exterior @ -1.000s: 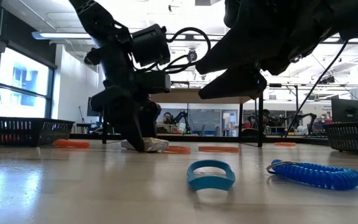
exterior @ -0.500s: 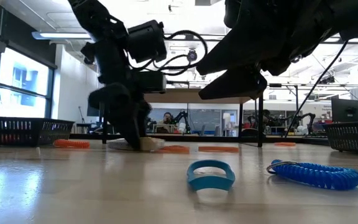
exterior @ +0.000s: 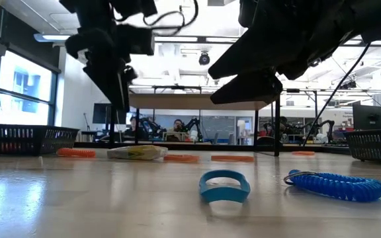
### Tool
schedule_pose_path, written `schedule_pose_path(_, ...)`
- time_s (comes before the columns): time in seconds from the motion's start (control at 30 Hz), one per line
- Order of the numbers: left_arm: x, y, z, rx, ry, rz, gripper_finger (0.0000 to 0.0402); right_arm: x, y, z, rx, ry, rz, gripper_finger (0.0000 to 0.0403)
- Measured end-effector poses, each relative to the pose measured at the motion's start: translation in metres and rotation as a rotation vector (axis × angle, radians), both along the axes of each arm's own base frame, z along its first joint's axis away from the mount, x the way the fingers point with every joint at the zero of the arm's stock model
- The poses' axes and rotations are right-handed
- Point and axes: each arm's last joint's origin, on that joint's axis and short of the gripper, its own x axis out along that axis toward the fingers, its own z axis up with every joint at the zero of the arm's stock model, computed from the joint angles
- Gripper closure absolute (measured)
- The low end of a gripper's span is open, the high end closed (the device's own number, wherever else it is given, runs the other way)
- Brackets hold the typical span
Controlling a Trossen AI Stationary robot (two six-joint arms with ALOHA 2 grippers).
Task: Pick & Place Office Desk Supplies
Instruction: Put the yellow crayon box into the bottom black bin
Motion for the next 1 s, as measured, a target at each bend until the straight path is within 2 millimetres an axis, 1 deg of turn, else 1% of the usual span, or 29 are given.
schedule_pose_path(0.1, 0.005, -0.003, 0.001, 0.032, -0.045, -0.073, 0.0257, 0.001, -0.002, 0.000, -0.001, 0.000, -0.005, 0.0121)
schedule_pose_path(0.27, 0.016, -0.003, 0.002, 0.038, -0.139, -0.078, 0.0257, 0.001, -0.002, 0.000, -0.020, -0.001, 0.003, 0.0121)
schedule_pose_path(0.43, 0.016, 0.002, 0.002, 0.060, -0.135, -0.089, 0.0257, 0.001, -0.002, -0.001, -0.025, 0.005, 0.004, 0.0121)
schedule_pose_path(0.53, 0.018, 0.009, 0.003, 0.036, -0.150, -0.027, 0.0256, 0.000, -0.002, -0.001, -0.025, 0.006, 0.005, 0.0121)
schedule_pose_path(0.6, 0.017, 0.012, 0.001, 0.015, -0.143, -0.054, 0.0249, 0.000, -0.002, -0.001, -0.023, 0.006, 0.004, 0.0121)
schedule_pose_path(0.67, 0.015, 0.013, -0.003, -0.002, -0.129, -0.116, 0.0236, 0.000, -0.002, -0.001, -0.023, 0.006, 0.004, 0.0121)
schedule_pose_path(0.73, 0.012, 0.013, -0.008, -0.016, -0.113, -0.131, 0.0215, 0.000, -0.002, -0.001, -0.023, 0.006, 0.004, 0.0121)
schedule_pose_path(0.87, 0.010, 0.014, -0.014, 0.017, -0.089, -0.138, 0.0159, 0.000, -0.002, -0.001, -0.017, 0.007, 0.000, 0.0121)
schedule_pose_path(1.0, 0.014, 0.014, -0.021, 0.034, -0.078, -0.131, 0.0104, 0.000, -0.002, -0.001, -0.016, 0.006, 0.000, 0.0121)
